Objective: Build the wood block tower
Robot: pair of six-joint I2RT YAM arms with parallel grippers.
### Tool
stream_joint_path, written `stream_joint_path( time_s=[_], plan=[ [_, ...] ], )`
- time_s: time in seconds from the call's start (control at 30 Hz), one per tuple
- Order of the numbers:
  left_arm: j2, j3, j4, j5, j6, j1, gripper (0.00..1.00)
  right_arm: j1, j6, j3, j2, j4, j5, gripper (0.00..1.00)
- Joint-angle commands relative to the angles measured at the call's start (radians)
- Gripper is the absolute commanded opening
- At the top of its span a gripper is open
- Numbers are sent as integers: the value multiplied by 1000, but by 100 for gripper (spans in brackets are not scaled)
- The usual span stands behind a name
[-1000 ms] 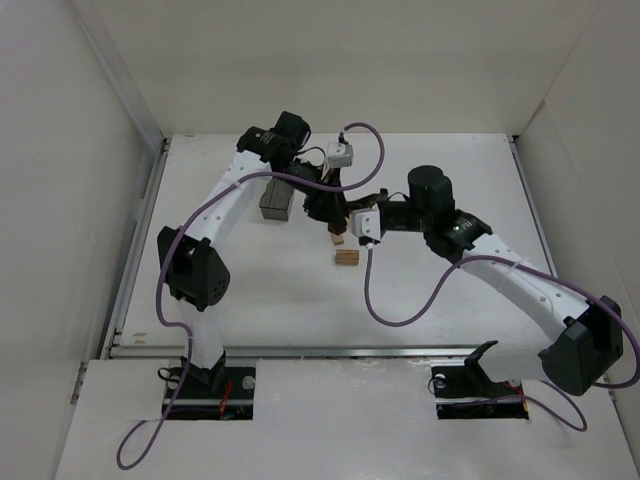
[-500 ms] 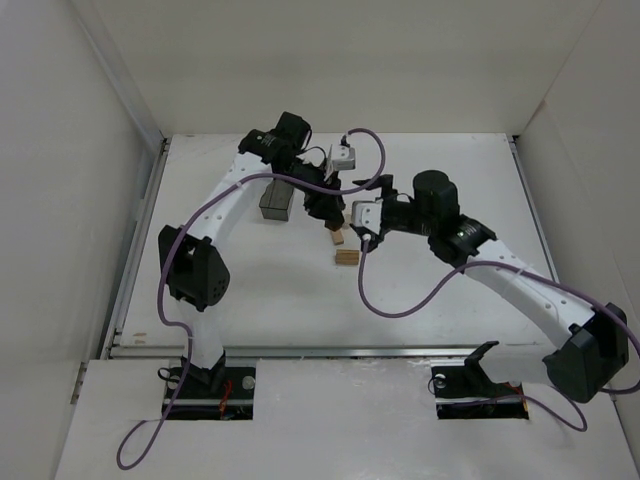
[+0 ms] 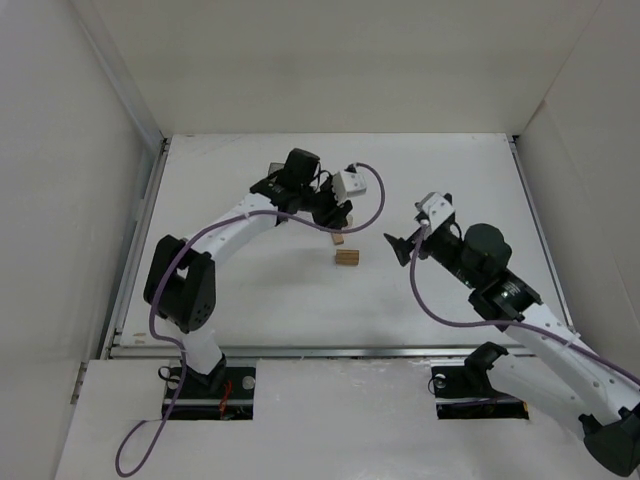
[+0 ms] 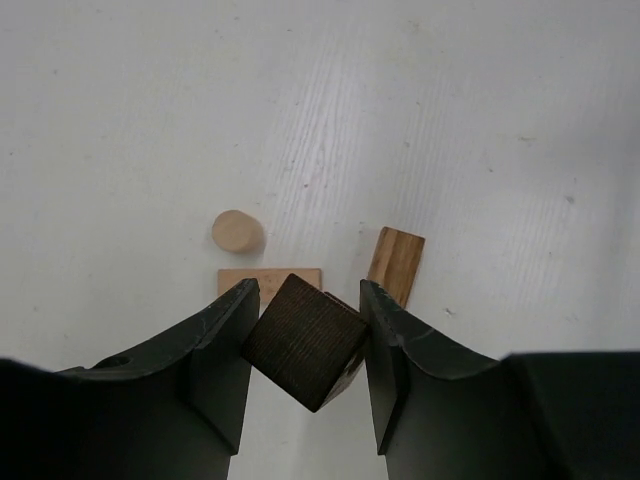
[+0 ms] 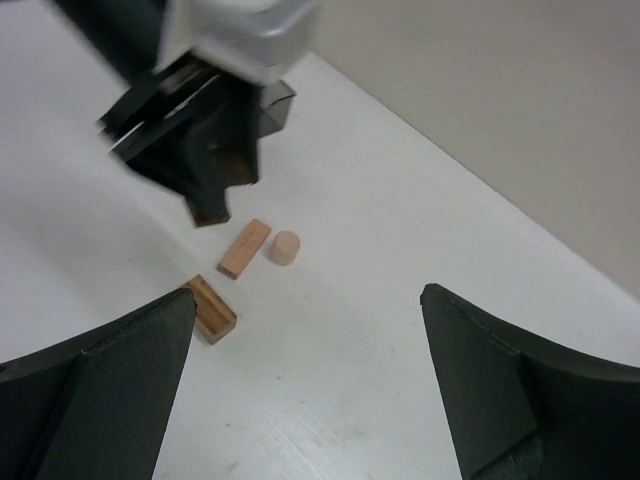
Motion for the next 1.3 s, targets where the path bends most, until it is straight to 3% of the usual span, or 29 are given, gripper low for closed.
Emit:
stream_joint_path(
  time_s=[0.0,0.2,0.4,0.63,0.97,1.27],
  plan=[
    [-109,-82,166,-30,-25,-58,0,4,282,28,-30,-8,239,100],
    [-112,-162,273,-2,-129,-83,0,4,338,2,-40,-25,201,100],
    [-268,-446,655,-241,-177,-154,0,4,419,-56,-77,-13,172,100],
    [-227,-416,657,-334,-318,-163,0,4,444,-108,-152,32,227,100],
    [-187,-544,806,-426,-367,-210,0,4,480,-175,-208,56,229,100],
    [-143,-573,838,-476,-435,-210,0,4,490,-219,-288,38,239,100]
  ],
)
